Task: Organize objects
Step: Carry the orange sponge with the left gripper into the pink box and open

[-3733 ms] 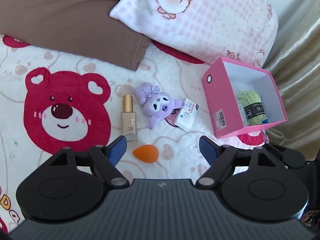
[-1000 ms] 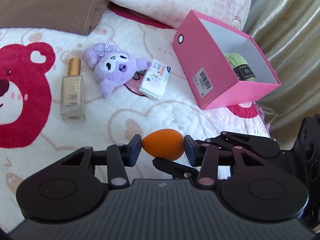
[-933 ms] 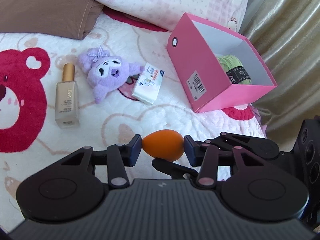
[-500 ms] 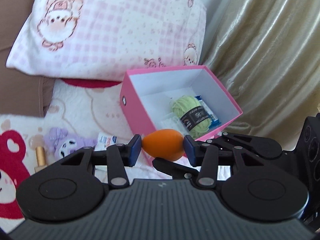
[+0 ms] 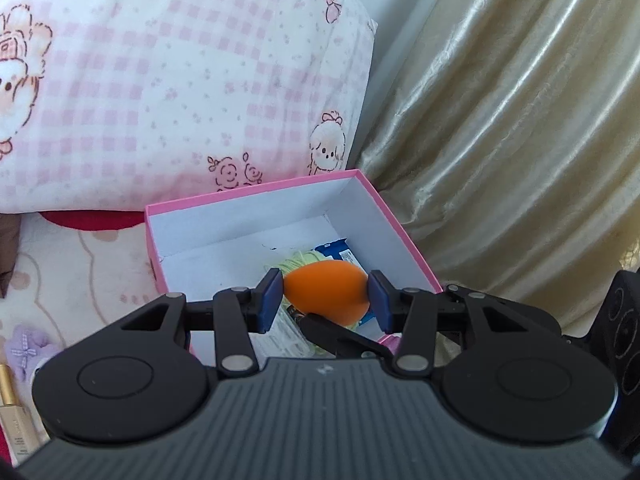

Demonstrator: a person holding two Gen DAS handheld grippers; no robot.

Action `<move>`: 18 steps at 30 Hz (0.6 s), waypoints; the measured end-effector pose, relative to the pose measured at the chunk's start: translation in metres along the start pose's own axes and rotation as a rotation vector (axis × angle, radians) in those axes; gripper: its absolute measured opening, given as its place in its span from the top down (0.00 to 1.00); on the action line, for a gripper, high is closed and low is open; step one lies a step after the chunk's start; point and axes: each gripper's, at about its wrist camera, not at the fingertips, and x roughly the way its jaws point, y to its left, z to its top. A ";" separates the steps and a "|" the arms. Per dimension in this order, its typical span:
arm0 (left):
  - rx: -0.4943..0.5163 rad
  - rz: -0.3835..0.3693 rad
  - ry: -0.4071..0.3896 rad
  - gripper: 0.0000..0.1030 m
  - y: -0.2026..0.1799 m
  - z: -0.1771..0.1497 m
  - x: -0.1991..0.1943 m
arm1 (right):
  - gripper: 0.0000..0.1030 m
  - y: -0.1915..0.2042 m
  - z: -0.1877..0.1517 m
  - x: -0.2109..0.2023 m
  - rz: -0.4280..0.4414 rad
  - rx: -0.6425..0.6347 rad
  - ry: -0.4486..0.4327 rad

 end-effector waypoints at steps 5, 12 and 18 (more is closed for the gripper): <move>-0.008 -0.005 0.025 0.56 0.005 0.009 0.039 | 0.60 -0.024 -0.003 0.025 -0.011 0.011 0.010; 0.000 -0.011 0.055 0.56 0.013 0.021 0.097 | 0.60 -0.058 0.000 0.068 -0.066 0.104 0.086; -0.094 -0.064 0.091 0.56 0.024 0.029 0.144 | 0.60 -0.087 0.003 0.095 -0.144 0.197 0.149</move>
